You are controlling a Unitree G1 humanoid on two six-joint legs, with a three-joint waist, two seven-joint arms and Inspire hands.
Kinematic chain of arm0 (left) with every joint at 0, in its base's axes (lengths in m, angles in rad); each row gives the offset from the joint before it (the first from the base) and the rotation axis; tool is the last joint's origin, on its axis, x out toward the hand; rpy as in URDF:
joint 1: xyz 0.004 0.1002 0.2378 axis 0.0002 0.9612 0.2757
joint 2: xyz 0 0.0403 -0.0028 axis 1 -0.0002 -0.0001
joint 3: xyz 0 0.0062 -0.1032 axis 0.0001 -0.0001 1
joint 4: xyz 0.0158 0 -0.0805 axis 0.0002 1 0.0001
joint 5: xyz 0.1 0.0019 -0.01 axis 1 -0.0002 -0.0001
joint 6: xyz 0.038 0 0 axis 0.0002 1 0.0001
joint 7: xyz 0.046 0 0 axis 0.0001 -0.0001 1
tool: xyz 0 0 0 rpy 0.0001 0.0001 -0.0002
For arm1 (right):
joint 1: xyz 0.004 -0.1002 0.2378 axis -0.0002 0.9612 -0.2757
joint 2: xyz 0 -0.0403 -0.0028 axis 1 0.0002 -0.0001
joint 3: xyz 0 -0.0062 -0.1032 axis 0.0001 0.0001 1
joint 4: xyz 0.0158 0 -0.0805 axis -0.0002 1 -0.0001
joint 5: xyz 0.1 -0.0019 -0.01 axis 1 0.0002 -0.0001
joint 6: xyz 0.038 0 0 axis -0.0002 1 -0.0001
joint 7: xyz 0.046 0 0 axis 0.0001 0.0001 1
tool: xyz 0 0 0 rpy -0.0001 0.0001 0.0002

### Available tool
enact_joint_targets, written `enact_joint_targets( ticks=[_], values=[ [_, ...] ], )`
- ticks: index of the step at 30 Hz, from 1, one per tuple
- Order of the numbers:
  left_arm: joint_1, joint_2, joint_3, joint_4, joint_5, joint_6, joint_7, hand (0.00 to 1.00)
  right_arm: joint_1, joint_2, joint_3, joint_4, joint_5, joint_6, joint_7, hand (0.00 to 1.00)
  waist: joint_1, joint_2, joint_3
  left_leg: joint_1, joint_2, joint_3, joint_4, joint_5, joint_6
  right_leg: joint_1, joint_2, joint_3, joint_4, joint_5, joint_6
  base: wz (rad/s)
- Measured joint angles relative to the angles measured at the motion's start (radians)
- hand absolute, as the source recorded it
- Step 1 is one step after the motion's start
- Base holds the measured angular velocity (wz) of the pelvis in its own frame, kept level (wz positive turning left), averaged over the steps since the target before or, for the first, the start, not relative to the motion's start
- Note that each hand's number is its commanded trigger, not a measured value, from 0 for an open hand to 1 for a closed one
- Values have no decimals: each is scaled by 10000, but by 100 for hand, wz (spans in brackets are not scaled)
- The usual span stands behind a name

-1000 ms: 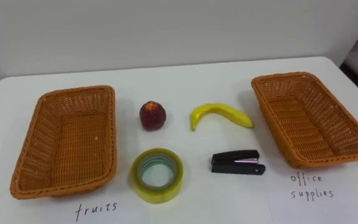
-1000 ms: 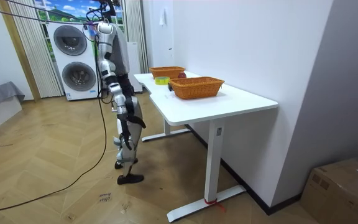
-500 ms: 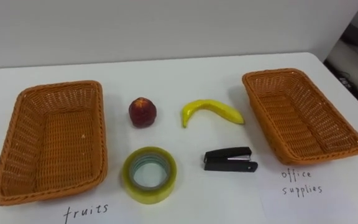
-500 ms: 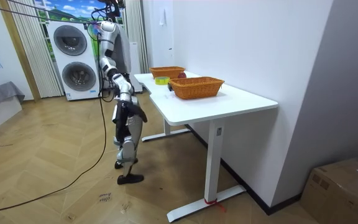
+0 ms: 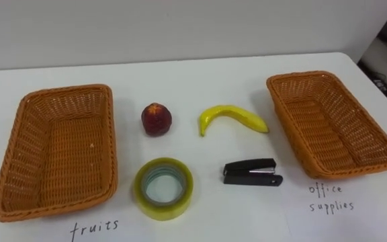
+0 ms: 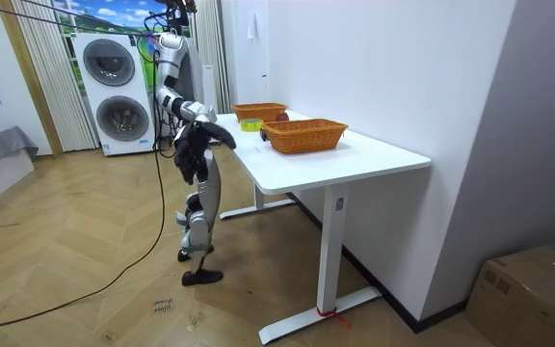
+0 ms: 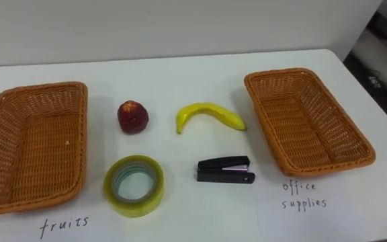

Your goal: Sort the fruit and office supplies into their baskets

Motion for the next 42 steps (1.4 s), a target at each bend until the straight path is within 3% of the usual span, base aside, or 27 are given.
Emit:
enact_joint_targets(
  ticks=[6,11,19,22,27,36,42],
  values=[
    [-4,63,-2,182,6,-260,-189,0,-56,-125,3,-1158,-2093,-189,-462,0,76,-71,-16,-84,-10,34,49,0,1,-48,-5,-4,-32,-3,5,0],
    [-26,64,1,274,12,-272,-166,0,-75,-164,11,-2121,-3926,-213,-471,0,127,-101,-16,-156,-4,25,60,3,0,-178,-3,1,-13,0,0,0],
    [-223,59,-16,1020,7,-371,-159,0,-301,-370,33,-3660,-4514,-258,-376,0,245,-124,-14,-144,-4,-10,60,4,0,-165,-8,-31,-20,0,1,0],
    [-260,51,-40,1034,11,-372,-157,0,-679,-375,47,-3951,-5458,-254,-239,0,332,-137,-13,-130,-4,10,62,4,0,-169,-8,-19,14,0,0,0],
    [-479,49,-107,1365,13,-424,-182,0,-950,-693,654,-4759,-6129,-277,474,0,547,-243,-5,-101,11,20,82,6,-1,-127,3,-21,17,10,-13,0],
    [-477,67,-78,1577,553,-431,-198,0,-1317,-786,1025,-5378,-6661,-240,1844,0,887,-286,115,-112,18,-40,82,5,-1,-14,13,-22,9,15,-14,0],
    [-577,59,-71,1804,1220,-421,-183,0,-1527,-794,2021,-5749,-7958,-192,2748,0,974,-282,95,-92,28,-50,115,6,-2,14,12,-74,16,19,-21,2]
  ],
)
